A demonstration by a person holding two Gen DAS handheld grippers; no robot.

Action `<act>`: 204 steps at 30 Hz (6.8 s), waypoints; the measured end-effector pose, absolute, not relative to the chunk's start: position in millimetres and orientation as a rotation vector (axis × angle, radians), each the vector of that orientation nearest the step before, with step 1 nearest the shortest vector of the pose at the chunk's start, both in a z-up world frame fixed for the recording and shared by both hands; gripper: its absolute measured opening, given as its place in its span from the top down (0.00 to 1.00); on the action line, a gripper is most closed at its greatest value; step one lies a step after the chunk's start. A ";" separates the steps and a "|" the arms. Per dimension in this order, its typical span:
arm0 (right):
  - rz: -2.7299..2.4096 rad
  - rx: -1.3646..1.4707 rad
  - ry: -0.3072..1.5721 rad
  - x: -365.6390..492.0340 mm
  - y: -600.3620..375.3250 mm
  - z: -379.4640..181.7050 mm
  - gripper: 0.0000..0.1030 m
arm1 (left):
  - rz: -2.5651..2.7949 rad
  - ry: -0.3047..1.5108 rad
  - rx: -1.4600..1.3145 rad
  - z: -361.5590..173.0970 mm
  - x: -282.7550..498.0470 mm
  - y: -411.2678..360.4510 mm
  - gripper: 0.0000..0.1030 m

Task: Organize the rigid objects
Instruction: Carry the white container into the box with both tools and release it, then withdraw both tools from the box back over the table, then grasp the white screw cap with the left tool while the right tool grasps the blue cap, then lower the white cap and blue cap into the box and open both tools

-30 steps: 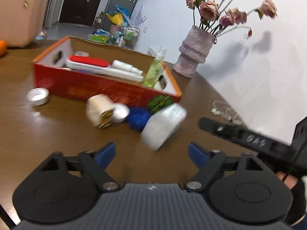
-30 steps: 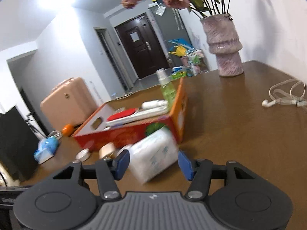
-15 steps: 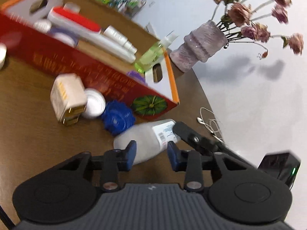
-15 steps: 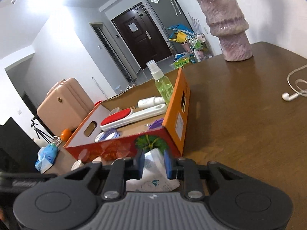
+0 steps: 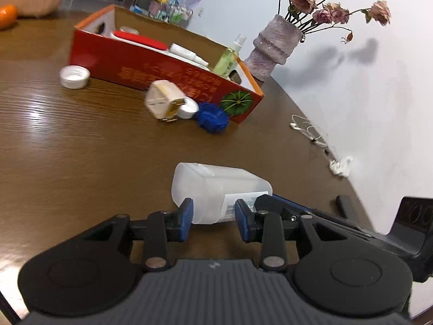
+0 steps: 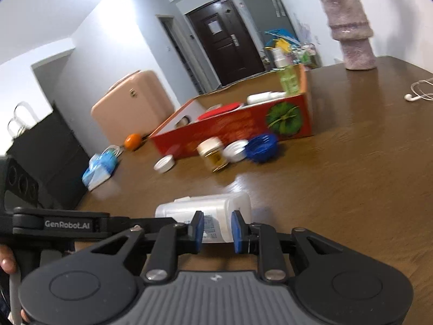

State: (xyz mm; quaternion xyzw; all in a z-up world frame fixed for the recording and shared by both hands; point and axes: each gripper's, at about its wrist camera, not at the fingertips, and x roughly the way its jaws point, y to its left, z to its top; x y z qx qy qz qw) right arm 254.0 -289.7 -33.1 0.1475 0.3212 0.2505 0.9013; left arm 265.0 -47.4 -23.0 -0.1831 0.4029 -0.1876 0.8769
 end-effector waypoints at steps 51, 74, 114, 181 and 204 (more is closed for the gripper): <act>0.448 0.434 0.510 428.4 -272.9 36.2 0.86 | -0.410 0.677 -0.348 49.4 464.9 -29.1 0.71; 0.291 0.060 0.542 477.7 -257.8 23.3 0.62 | -0.260 0.551 0.020 33.4 484.1 -24.5 0.34; 0.243 -0.021 0.350 143.0 -244.9 -14.2 0.11 | 0.063 0.455 -0.068 2.4 160.7 51.1 0.00; 0.343 0.038 0.461 192.6 -237.6 21.2 0.50 | -0.170 0.558 -0.073 32.7 216.2 29.5 0.61; 0.370 0.121 0.520 380.3 -254.7 51.5 0.50 | -0.258 0.580 -0.108 47.8 400.1 42.3 0.61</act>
